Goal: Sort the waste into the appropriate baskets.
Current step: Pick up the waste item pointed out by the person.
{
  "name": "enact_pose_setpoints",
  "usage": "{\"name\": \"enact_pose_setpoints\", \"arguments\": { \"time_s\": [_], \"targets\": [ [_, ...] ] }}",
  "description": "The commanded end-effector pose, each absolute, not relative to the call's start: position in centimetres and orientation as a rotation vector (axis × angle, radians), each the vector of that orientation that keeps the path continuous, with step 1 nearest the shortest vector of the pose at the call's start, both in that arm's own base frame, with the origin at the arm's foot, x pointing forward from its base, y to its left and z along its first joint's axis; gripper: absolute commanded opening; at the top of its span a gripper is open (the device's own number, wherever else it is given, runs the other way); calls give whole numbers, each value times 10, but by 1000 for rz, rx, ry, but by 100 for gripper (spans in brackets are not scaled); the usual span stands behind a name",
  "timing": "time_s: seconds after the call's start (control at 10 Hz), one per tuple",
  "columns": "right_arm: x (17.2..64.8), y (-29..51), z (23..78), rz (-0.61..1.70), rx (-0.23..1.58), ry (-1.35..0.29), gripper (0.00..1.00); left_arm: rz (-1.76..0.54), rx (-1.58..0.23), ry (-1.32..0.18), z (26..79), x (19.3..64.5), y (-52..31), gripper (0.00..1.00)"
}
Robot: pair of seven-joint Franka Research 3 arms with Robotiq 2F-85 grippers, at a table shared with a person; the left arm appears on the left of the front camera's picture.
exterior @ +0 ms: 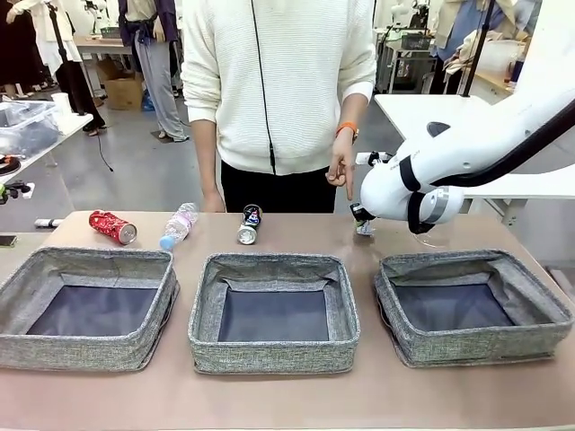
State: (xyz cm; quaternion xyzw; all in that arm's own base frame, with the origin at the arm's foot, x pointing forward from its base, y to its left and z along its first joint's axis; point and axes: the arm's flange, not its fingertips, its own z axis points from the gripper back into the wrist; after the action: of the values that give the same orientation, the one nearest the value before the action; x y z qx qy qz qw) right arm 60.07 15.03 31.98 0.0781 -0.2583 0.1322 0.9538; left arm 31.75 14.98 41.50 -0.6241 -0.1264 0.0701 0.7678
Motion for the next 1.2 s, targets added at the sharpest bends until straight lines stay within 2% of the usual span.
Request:
{"name": "enact_pose_setpoints", "arguments": {
  "time_s": [0.0,0.1,0.3,0.5,0.6,0.7,0.8,0.9,1.0,1.1],
  "targets": [
    [560,134,377,161,99,-483,0,130,-1363,-288,415,317,150,100],
    [525,123,418,137,54,-473,0,130,-1363,-288,415,317,150,100],
    [454,106,465,132,-4,-416,0,130,-1363,-288,415,317,150,100],
    [384,90,484,118,71,-535,0,130,-1363,-288,415,317,150,100],
    [365,82,481,155,144,-613,0,130,-1363,-288,415,317,150,100],
    [415,88,480,134,27,-485,0,130,-1363,-288,415,317,150,100],
    [415,88,480,134,27,-485,0,130,-1363,-288,415,317,150,100],
    [375,87,490,133,58,-538,7,130,-1363,-288,415,317,150,100],
    [382,101,479,143,182,-443,7,130,-1363,-288,415,317,150,100],
    [378,114,495,120,228,-387,7,130,-1363,-288,415,317,150,100]
  ]
}}
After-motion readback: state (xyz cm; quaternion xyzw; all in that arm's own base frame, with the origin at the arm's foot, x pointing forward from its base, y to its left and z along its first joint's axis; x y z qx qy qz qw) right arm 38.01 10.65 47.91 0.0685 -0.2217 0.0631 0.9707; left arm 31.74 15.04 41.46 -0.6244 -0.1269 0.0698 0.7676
